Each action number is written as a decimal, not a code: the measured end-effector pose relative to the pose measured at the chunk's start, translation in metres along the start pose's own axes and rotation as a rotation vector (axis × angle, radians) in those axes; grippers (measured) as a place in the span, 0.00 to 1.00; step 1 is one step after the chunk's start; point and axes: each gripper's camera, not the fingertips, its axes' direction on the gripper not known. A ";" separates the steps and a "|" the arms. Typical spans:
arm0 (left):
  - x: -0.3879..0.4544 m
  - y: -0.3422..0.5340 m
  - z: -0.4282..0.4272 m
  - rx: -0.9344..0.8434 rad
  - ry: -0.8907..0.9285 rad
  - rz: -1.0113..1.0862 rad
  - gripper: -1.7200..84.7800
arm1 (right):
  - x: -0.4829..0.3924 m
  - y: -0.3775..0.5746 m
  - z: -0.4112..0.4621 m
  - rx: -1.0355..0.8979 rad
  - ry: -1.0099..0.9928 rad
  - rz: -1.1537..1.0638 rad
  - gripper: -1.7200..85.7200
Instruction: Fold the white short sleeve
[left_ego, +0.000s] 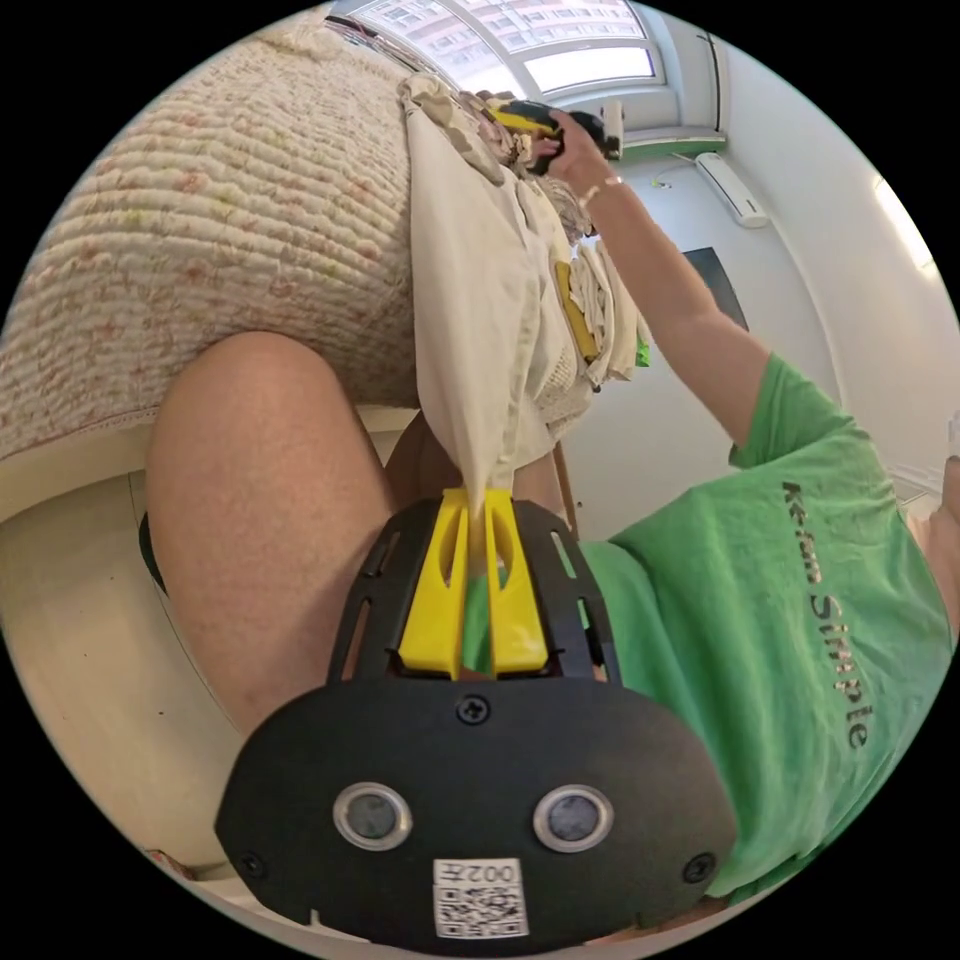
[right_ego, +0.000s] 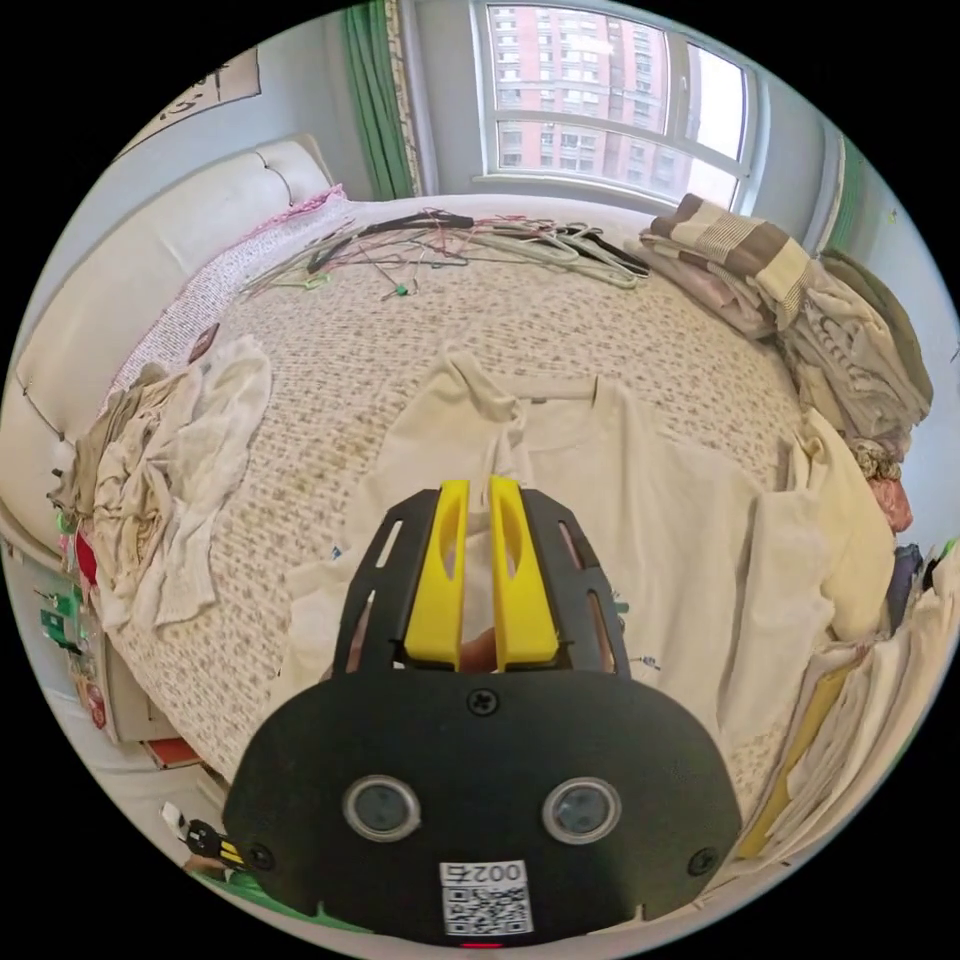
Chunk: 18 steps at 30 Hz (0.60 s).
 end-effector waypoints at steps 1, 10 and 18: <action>-0.001 -0.001 0.001 -0.008 -0.005 0.001 0.00 | 0.003 -0.017 0.016 -0.042 0.026 0.000 0.03; -0.009 -0.004 0.006 -0.027 -0.047 0.023 0.00 | 0.065 -0.069 0.070 -0.120 0.298 0.037 0.01; -0.015 -0.006 0.006 -0.029 -0.007 0.014 0.00 | 0.046 -0.077 0.051 -0.048 -0.028 -0.054 0.02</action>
